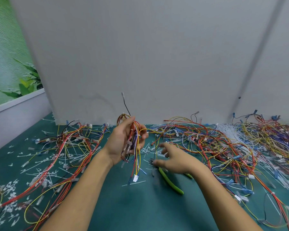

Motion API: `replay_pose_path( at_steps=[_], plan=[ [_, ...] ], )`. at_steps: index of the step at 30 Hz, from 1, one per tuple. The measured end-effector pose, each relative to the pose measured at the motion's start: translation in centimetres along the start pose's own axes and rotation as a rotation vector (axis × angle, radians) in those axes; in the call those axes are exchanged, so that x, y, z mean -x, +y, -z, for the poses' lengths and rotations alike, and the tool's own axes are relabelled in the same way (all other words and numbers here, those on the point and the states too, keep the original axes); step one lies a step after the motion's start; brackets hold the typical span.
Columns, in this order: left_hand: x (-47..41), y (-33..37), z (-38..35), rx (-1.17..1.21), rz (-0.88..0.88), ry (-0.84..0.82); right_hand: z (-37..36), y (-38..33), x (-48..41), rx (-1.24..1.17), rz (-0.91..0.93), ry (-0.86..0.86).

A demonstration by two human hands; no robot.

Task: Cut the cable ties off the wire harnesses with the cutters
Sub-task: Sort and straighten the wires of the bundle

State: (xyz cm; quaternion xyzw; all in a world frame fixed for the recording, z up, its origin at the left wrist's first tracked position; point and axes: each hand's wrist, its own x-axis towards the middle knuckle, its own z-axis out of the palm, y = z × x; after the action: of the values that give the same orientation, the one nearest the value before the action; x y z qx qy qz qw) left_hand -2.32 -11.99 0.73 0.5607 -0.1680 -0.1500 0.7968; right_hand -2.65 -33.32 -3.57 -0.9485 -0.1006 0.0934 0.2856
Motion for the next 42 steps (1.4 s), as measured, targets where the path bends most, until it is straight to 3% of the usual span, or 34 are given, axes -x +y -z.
replay_pose_path(
  at_steps=[3,7,15,21,25,31,35,42],
  plan=[
    [0.1,0.0,-0.2,-0.020,0.011,-0.025,0.1,-0.6,0.0,-0.257,0.093,0.137],
    [0.2,0.1,-0.3,-0.105,-0.001,-0.005,-0.1,-1.5,0.2,-0.617,0.122,0.174],
    [0.3,0.5,-0.5,-0.101,-0.031,0.083,1.8,-2.6,1.0,-1.021,0.161,0.266],
    [0.2,0.3,-0.9,-0.135,-0.049,0.129,2.4,-3.6,1.9,-1.278,0.098,0.039],
    [0.1,0.1,-1.0,-0.179,-0.040,0.141,2.3,-4.4,2.1,-1.303,0.046,-0.018],
    [0.2,0.0,-1.1,-0.152,-0.020,0.075,2.3,-4.1,1.7,-1.604,-0.008,-0.084],
    [0.2,-0.2,-1.1,-0.212,-0.020,0.065,2.1,-3.7,1.3,-1.564,0.020,-0.056],
    [-0.3,-1.1,-1.2,-0.327,-0.049,0.147,0.9,-3.7,1.1,-1.014,0.123,0.054]
  ],
)
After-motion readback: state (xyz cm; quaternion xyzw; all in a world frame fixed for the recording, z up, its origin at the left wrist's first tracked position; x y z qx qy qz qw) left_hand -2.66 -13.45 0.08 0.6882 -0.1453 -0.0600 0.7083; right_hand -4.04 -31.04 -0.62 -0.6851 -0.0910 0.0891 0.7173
